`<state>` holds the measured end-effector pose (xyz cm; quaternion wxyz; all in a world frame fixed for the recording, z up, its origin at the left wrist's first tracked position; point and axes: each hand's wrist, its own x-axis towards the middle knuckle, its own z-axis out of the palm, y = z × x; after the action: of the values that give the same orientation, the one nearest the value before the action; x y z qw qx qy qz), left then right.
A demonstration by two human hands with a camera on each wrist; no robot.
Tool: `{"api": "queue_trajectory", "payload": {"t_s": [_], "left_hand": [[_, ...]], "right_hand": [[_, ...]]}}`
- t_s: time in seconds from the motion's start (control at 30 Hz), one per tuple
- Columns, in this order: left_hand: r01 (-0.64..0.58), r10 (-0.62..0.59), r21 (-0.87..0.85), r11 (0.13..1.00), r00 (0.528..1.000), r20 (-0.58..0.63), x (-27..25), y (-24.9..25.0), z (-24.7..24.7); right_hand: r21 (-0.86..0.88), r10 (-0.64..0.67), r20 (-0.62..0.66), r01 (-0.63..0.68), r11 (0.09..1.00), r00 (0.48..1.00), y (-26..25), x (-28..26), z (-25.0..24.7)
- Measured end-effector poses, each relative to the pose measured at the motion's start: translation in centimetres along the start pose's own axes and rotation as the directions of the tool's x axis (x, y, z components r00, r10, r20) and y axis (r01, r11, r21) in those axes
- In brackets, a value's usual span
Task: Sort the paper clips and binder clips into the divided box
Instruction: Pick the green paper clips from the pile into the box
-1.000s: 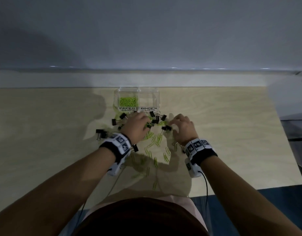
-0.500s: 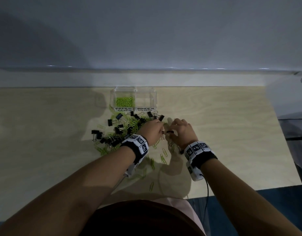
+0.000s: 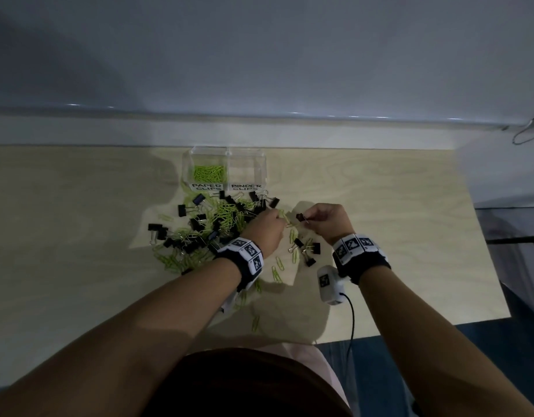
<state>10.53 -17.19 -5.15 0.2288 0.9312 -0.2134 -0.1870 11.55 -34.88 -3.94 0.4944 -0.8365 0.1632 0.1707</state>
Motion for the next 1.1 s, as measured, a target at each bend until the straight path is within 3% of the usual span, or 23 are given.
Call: {"api": "queue_trajectory", "payload": {"t_s": [0.17, 0.3, 0.4, 0.5, 0.67, 0.87, 0.97, 1.1], "left_hand": [[0.04, -0.048, -0.215, 0.976, 0.998, -0.028, -1.3, -1.1, -0.4], [0.055, -0.107, -0.308, 0.95, 0.982, -0.156, -3.6, -2.7, -3.2], [0.126, -0.198, -0.268, 0.955, 0.945, -0.261, -5.0, -5.6, -5.5], [0.204, -0.235, -0.151, 0.967, 0.944, -0.232, -5.7, -8.2, -6.6], [0.058, -0.061, -0.028, 0.998, 0.986, -0.155, -3.7, -6.0, -6.0], [0.02, -0.016, 0.141, 0.99, 0.999, -0.028, 0.9, -2.8, -3.3], [0.048, -0.048, 0.173, 0.984, 0.999, -0.007, 1.7, -3.2, -3.0], [0.079, -0.074, 0.192, 0.978, 0.997, -0.03, 1.3, -4.7, -2.7]], "right_hand": [[0.009, 0.013, -0.014, -0.013, 1.0, 1.0, 0.5, 0.0, -0.5], [-0.124, -0.007, -0.208, -0.019, 0.992, 0.978, 0.6, 1.0, -1.3], [-0.42, -0.104, -0.229, -0.002, 0.908, 0.968, 0.1, 1.9, -1.7], [-0.568, -0.094, -0.14, -0.002, 0.823, 0.986, -1.3, 2.4, -0.9], [-0.561, -0.282, 0.063, 0.268, 0.783, 0.957, -4.1, 2.5, 2.8], [-0.623, -0.275, 0.225, 0.355, 0.697, 0.935, -5.2, 3.0, 5.5], [-0.627, -0.249, 0.2, 0.319, 0.71, 0.948, -4.4, 3.3, 4.7], [-0.614, -0.25, 0.058, 0.232, 0.754, 0.966, -2.2, 3.1, 1.2]]}}
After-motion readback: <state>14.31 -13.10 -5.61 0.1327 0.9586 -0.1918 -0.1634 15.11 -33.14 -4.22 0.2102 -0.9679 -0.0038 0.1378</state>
